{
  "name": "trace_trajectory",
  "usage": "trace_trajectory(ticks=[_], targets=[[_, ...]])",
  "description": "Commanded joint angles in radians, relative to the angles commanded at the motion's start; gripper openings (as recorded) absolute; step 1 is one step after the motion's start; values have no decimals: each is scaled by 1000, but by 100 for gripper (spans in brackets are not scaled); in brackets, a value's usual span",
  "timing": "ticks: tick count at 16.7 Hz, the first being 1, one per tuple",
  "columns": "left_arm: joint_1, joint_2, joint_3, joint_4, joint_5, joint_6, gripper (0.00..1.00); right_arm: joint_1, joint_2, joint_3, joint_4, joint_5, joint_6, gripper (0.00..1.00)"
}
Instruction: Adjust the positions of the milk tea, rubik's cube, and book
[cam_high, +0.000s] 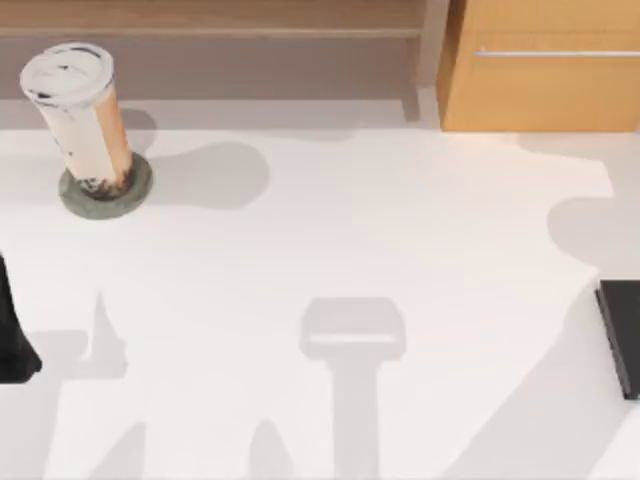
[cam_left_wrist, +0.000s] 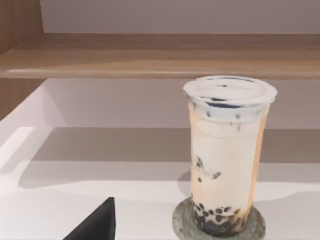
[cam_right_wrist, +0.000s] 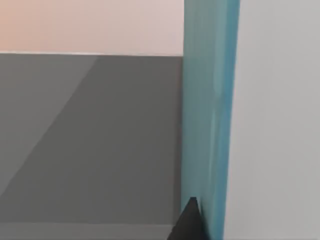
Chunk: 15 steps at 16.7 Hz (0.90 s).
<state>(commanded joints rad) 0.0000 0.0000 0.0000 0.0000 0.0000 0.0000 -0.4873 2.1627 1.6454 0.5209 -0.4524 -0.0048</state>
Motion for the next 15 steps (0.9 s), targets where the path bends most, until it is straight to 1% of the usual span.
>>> trace_trajectory(ticks=[3,6,9,15], targets=[[0,0,0,0,0,0,100,4,-14,23,-11,1,22,0],[0,0,0,0,0,0,100,-4,-62,56,-26,24,65,0],[0,0,0,0,0,0,100,-7,-79,56,-24,45,32,0],[0,0,0,0,0,0,100,-8,-45,-28,-15,-9,1,0]])
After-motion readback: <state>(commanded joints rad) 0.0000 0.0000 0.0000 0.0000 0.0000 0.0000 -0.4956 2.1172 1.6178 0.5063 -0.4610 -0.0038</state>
